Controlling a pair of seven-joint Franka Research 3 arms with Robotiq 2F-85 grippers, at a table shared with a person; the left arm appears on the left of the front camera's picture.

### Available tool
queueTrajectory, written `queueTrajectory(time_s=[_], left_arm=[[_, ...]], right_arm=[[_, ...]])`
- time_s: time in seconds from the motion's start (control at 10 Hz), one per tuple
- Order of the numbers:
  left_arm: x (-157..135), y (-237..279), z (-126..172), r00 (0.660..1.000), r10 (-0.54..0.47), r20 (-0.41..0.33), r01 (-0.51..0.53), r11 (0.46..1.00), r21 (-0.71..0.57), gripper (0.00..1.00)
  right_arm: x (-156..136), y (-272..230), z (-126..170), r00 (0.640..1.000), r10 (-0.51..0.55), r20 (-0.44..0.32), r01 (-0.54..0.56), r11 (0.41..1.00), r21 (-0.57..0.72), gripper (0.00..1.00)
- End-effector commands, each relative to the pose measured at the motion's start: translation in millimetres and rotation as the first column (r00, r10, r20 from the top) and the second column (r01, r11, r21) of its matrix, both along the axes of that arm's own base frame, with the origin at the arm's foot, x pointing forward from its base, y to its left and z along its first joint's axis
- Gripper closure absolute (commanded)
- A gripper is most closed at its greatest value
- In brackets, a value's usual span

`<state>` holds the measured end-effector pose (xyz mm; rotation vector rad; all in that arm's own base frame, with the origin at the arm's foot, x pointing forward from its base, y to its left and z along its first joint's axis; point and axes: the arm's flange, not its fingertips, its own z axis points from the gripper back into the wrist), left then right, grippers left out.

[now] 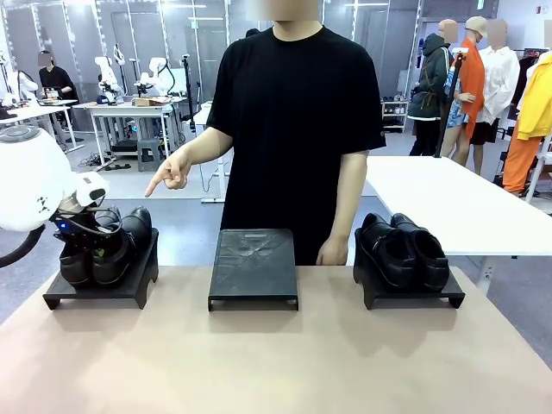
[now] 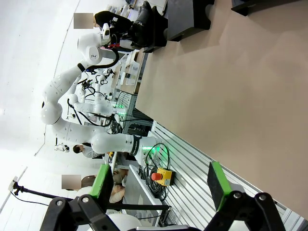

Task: Place the shoes on the stand as instructed by the person.
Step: Pick up another pair of Shoes and place it on the Shoes Stand indicated by the person.

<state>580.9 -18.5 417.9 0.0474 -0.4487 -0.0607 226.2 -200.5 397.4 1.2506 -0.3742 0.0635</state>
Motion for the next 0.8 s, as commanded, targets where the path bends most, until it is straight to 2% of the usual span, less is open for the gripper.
queueTrajectory(time_s=[0.0, 0.1, 0.2, 0.3, 0.4, 0.5, 0.6, 0.7], left_arm=[[11.0, 1.8, 2.2, 0.998, -0.031, 0.054, 0.033, 0.999, -0.031, 0.93], [9.5, 2.3, 1.4, 0.998, -0.034, 0.05, 0.035, 0.999, -0.024, 0.93], [9.2, 0.9, 1.3, 0.997, -0.052, 0.062, 0.054, 0.998, -0.022, 0.62], [8.2, 1.1, 1.9, 0.996, -0.059, 0.067, 0.06, 0.998, -0.015, 0.57], [7.1, -0.1, 1.7, 0.995, -0.07, 0.067, 0.071, 0.997, -0.008, 0.27], [5.0, 0.1, 2.7, 0.995, -0.071, 0.067, 0.072, 0.997, -0.004, 0.22], [2.2, -1.1, 5.6, 0.995, -0.071, 0.069, 0.072, 0.997, -0.005, 0.0], [-2.2, -0.7, 9.3, 0.995, -0.069, 0.071, 0.07, 0.997, -0.011, 0.0]], right_arm=[[-2.8, -1.1, 2.4, 1.0, 0.012, 0.006, -0.012, 1.0, -0.006, 0.0], [-2.8, -1.1, 2.4, 1.0, 0.012, 0.006, -0.012, 1.0, -0.006, 0.0], [-2.8, -1.1, 2.4, 1.0, 0.012, 0.006, -0.012, 1.0, -0.006, 0.0], [-2.8, -1.1, 2.4, 1.0, 0.012, 0.006, -0.012, 1.0, -0.006, 0.0], [-2.8, -1.1, 2.4, 1.0, 0.012, 0.006, -0.012, 1.0, -0.006, 0.0], [-2.8, -1.1, 2.4, 1.0, 0.012, 0.006, -0.012, 1.0, -0.006, 0.0], [-2.8, -1.1, 2.4, 1.0, 0.012, 0.006, -0.012, 1.0, -0.006, 0.0], [-2.8, -1.1, 2.4, 1.0, 0.012, 0.006, -0.012, 1.0, -0.006, 0.0]])
